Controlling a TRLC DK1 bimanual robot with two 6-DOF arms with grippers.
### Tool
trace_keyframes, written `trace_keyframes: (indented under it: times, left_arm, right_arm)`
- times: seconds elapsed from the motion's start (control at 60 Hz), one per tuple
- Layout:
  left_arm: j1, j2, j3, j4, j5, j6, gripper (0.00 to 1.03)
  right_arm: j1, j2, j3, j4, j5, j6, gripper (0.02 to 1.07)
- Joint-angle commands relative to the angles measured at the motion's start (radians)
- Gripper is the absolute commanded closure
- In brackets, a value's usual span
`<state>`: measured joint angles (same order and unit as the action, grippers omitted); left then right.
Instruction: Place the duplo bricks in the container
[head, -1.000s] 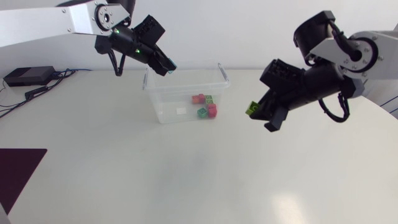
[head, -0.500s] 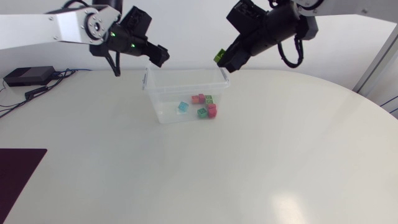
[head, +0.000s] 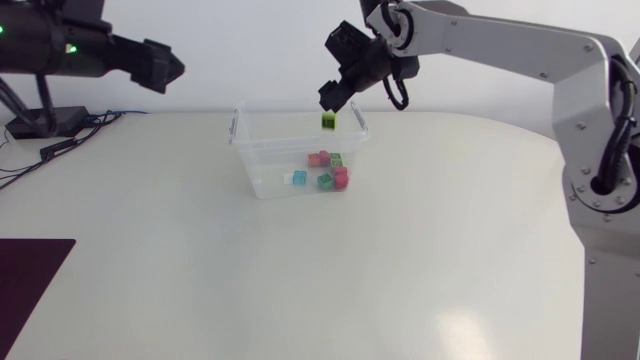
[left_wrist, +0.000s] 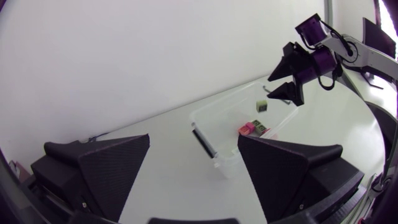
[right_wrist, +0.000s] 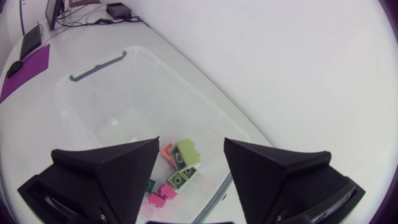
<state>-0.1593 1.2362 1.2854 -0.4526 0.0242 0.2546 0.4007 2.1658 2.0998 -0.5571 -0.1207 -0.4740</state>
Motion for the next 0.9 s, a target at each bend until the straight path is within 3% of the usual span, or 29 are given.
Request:
trace_keyframes:
  times: [0.0,0.317,0.533,0.633,0.883]
  left_arm:
    - [0.017,-0.095,-0.084,-0.008,-0.049,-0.032,0.04]
    - [0.122,-0.511,-0.388,0.065,-0.049,-0.08,0.04]
    - [0.184,-0.758,-0.567,0.095,-0.049,-0.046,0.04]
    - [0.201,-0.85,-0.649,0.123,-0.049,-0.038,0.04]
    - [0.204,-1.064,-0.842,0.175,-0.049,-0.072,0.04]
  right_arm:
    - [0.007,-0.014,0.0,0.02,0.033,0.052,0.06]
    - [-0.051,-0.615,-0.669,0.391,0.205,0.084,0.06]
    - [-0.166,-1.055,-1.034,0.488,0.263,0.084,0.06]
    - [-0.221,-1.247,-1.218,0.592,0.308,0.066,0.06]
    - [-0.333,-1.684,-1.557,0.637,0.329,0.038,0.06]
